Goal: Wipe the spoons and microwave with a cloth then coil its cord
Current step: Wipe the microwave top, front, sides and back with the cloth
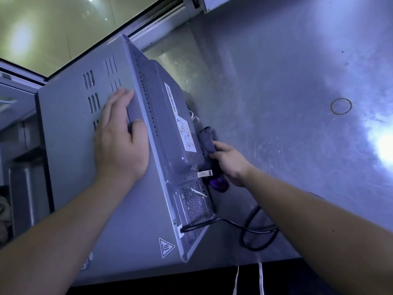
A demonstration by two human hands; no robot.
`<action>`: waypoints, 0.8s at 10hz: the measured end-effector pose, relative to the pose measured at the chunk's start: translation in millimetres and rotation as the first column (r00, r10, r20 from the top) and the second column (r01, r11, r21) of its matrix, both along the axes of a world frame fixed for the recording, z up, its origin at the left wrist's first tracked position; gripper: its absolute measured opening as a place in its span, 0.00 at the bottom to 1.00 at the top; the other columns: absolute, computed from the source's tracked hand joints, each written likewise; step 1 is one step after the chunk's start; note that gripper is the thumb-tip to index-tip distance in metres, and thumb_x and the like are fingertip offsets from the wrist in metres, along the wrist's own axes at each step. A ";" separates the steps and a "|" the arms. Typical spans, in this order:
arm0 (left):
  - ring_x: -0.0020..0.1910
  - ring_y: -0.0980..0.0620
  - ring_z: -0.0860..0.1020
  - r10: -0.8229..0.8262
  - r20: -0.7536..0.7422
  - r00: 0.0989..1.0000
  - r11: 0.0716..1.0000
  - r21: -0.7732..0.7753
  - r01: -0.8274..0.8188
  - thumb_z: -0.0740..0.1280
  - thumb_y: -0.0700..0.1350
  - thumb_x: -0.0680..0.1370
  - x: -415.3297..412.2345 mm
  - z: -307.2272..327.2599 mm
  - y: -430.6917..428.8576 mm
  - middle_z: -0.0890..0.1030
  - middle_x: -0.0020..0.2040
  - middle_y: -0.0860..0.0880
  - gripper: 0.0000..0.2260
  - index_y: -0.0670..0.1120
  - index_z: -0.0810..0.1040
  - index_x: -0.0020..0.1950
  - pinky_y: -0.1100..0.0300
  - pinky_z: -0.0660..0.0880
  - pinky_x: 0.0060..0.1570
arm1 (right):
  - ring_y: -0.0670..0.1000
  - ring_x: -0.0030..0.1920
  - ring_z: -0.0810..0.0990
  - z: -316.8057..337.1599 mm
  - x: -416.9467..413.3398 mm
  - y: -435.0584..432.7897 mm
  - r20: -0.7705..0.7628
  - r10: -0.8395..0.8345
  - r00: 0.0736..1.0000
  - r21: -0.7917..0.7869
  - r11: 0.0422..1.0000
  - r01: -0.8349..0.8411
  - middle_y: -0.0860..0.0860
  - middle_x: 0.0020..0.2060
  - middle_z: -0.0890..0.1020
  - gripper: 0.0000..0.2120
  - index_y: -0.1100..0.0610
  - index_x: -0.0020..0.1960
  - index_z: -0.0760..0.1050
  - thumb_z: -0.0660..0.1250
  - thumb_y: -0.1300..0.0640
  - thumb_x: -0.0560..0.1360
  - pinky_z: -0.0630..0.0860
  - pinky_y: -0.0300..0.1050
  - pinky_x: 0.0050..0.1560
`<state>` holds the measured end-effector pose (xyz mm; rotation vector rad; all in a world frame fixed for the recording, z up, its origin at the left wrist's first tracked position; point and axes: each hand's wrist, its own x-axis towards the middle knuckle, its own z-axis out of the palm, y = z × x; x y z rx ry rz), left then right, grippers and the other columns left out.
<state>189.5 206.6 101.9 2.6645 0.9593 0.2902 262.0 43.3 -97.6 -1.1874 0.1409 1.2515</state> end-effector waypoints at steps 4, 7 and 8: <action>0.80 0.54 0.62 -0.005 0.004 1.000 1.000 -0.002 0.005 0.54 0.43 0.80 -1.3 -0.7 -0.1 0.67 0.80 0.51 0.26 0.48 0.68 0.79 0.49 0.57 0.80 | 0.48 0.52 0.83 22.0 56.4 27.4 0.279 -0.214 0.936 -0.110 0.961 0.253 0.46 0.50 0.86 0.16 0.49 0.58 0.80 0.60 0.62 0.78 0.79 0.46 0.55; 0.80 0.55 0.61 -0.012 0.002 1.000 1.000 0.009 0.012 0.55 0.44 0.79 -0.6 -0.9 0.5 0.67 0.80 0.52 0.26 0.48 0.68 0.78 0.49 0.58 0.80 | 0.55 0.58 0.80 46.5 123.9 112.1 0.366 0.129 0.921 -0.204 0.977 -0.056 0.52 0.59 0.81 0.18 0.50 0.69 0.75 0.58 0.57 0.81 0.77 0.48 0.61; 0.80 0.56 0.61 -0.014 -0.004 1.000 1.000 0.010 0.014 0.54 0.46 0.79 -0.1 -0.6 1.5 0.67 0.80 0.53 0.26 0.48 0.69 0.78 0.51 0.57 0.80 | 0.54 0.47 0.83 49.9 118.9 121.4 0.234 0.173 0.957 -0.225 0.967 -0.119 0.54 0.54 0.83 0.13 0.52 0.60 0.79 0.62 0.50 0.79 0.78 0.47 0.49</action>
